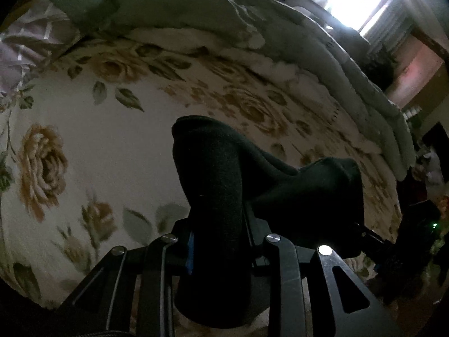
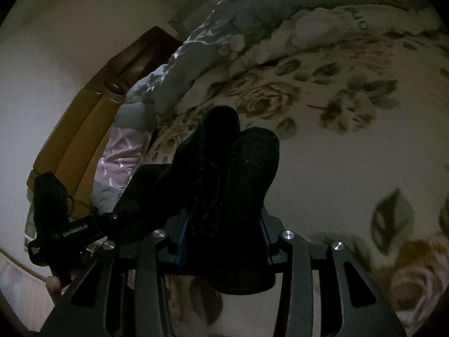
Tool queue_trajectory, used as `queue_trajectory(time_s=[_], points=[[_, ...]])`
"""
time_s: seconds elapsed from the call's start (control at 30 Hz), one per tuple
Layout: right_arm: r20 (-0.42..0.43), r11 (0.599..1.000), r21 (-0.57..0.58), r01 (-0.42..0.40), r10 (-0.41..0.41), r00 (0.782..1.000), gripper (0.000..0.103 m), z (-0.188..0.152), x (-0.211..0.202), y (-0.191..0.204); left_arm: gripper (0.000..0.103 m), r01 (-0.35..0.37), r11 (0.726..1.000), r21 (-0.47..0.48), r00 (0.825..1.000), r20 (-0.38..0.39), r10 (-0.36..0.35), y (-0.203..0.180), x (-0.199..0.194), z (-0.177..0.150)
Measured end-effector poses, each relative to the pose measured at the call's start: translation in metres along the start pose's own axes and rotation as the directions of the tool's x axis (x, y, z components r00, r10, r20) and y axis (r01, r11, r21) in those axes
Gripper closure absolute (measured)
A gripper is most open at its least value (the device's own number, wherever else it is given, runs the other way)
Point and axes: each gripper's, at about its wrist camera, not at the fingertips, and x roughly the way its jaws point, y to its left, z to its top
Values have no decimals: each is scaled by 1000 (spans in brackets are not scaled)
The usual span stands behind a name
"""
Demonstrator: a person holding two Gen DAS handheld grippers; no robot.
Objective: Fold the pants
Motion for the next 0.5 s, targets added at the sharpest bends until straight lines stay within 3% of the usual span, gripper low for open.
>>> queue_trajectory(time_s=[0.5], points=[[-56, 997, -73, 25, -29, 998, 61, 30, 65, 5, 76, -79, 997, -9, 997, 2, 79, 24, 35, 24]])
